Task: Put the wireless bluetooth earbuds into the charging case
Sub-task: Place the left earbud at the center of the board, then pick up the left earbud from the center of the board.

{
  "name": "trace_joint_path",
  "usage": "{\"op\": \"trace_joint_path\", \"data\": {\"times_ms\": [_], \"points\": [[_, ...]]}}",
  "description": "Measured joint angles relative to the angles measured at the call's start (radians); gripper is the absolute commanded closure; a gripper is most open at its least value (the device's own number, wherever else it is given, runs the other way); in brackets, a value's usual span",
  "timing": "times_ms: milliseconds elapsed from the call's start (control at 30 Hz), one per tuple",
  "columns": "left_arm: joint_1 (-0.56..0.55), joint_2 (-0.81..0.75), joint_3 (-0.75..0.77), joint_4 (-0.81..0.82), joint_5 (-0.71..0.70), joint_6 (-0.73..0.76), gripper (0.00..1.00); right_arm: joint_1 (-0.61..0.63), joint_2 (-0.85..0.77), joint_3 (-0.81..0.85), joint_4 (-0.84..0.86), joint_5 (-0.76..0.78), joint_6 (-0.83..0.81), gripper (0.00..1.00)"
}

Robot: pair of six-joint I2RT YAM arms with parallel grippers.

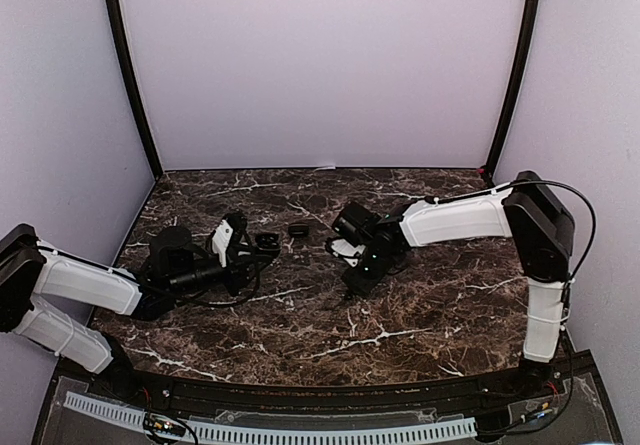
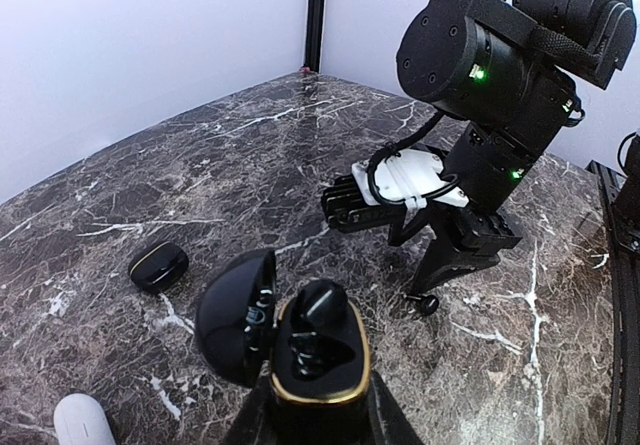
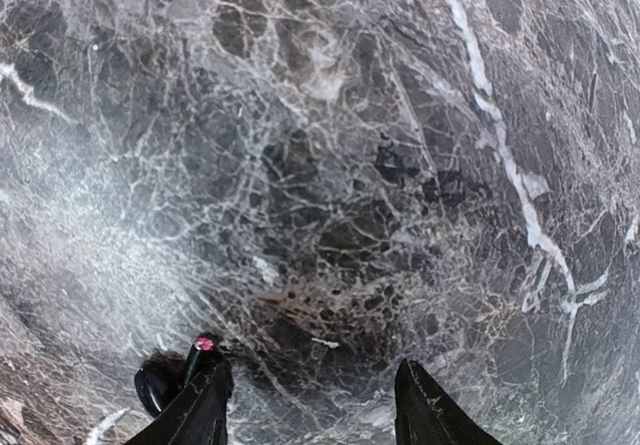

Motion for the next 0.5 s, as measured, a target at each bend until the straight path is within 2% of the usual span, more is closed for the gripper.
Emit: {"op": "trace_joint_path", "data": {"times_ms": [500], "points": [[0.000,-0.002,-0.002,0.000,-0.003,0.002,0.89,-0.002,0.046,0.057,0.025,-0.055,0.000,0.46]]}}
